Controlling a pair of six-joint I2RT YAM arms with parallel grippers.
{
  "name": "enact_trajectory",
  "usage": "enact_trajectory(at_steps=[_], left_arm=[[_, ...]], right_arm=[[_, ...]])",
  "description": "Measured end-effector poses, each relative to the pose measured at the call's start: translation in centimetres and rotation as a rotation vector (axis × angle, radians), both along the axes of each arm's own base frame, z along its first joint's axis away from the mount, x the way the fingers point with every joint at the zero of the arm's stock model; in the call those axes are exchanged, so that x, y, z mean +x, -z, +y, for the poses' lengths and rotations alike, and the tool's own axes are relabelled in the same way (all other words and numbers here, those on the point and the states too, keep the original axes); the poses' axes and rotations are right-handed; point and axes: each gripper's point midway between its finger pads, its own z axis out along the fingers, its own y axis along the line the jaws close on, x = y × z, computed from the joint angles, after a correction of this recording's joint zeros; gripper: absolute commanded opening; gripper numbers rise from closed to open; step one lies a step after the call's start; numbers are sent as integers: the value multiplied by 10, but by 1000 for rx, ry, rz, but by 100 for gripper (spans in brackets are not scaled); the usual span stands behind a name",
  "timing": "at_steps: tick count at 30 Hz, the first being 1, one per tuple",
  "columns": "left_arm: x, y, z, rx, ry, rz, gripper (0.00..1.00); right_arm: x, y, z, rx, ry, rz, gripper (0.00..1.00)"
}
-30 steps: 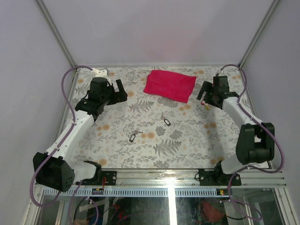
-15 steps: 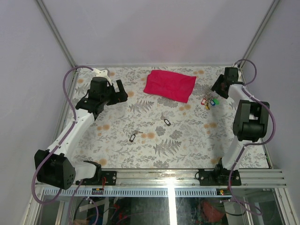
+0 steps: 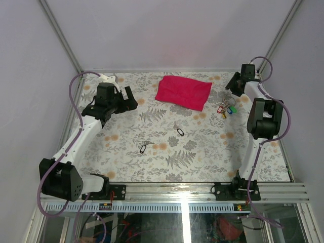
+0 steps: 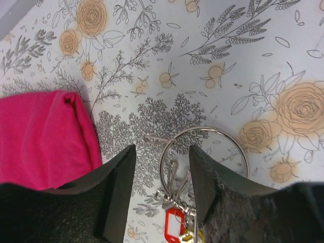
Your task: Put the keys on the keyring
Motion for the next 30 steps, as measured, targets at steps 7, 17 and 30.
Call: enact_trajectory(at_steps=[7,17,30], left_arm=[[0,0,-1,-9,7,4,100],[2,6,2,-24,8,24,100],[5,10,10,-34,-7,39,100]], right_arm=[[9,16,2,48,38,38,48],[3,33,7,82,51,89,46],[14,49,17,95,37,114,37]])
